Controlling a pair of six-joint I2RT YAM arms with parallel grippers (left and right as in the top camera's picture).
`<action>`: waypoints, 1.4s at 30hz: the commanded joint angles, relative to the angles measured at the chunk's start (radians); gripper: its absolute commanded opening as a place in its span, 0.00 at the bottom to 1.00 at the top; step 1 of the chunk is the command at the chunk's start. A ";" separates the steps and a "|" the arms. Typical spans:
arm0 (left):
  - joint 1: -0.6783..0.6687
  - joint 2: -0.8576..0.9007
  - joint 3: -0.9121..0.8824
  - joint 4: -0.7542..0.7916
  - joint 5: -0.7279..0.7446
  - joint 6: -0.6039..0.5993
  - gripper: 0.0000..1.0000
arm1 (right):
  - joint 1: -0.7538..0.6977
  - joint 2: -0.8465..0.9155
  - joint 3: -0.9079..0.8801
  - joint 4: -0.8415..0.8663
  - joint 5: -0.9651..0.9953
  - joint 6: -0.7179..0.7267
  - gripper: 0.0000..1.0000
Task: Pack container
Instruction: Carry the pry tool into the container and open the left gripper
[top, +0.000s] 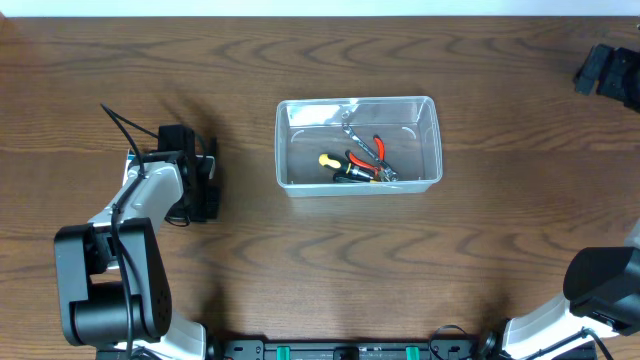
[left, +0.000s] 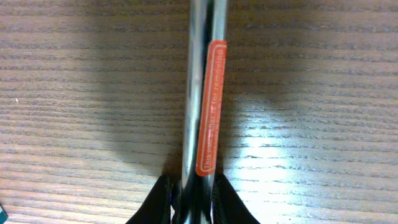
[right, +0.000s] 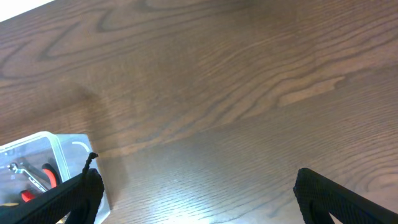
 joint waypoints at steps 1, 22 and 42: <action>0.003 0.026 -0.002 0.005 0.010 0.006 0.09 | 0.009 -0.002 -0.005 0.002 -0.008 0.002 0.99; -0.243 -0.208 0.428 -0.269 0.010 0.057 0.06 | 0.009 -0.002 -0.005 0.001 -0.008 0.002 0.99; -0.614 0.080 0.505 -0.177 0.169 0.716 0.05 | 0.009 -0.002 -0.005 0.001 -0.008 0.002 0.99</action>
